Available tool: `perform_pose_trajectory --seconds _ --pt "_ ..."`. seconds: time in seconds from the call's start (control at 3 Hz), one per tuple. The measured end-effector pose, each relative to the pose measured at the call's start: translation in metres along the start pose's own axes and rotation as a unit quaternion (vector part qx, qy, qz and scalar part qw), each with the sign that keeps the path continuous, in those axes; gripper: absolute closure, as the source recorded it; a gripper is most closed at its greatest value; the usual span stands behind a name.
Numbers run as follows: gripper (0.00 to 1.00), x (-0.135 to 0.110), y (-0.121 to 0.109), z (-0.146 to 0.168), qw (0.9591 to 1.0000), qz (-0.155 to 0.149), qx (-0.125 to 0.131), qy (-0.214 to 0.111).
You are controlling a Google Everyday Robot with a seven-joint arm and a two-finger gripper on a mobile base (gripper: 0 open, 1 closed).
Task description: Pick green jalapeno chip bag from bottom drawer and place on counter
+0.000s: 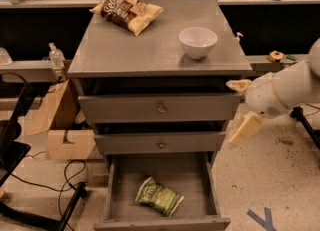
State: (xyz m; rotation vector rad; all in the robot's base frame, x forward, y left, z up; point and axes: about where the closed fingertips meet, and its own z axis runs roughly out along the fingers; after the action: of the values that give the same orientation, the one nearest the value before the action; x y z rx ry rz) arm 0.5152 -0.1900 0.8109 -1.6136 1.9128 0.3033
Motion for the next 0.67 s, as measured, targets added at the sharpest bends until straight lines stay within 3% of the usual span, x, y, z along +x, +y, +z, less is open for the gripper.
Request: perform_pose_trajectory --seconds 0.33,0.67 --pt "0.0 0.018 -0.035 0.067 0.9927 -0.021 0.061 -0.102" --pt "0.0 0.042 -0.039 0.098 0.9856 -0.007 0.111 -0.127"
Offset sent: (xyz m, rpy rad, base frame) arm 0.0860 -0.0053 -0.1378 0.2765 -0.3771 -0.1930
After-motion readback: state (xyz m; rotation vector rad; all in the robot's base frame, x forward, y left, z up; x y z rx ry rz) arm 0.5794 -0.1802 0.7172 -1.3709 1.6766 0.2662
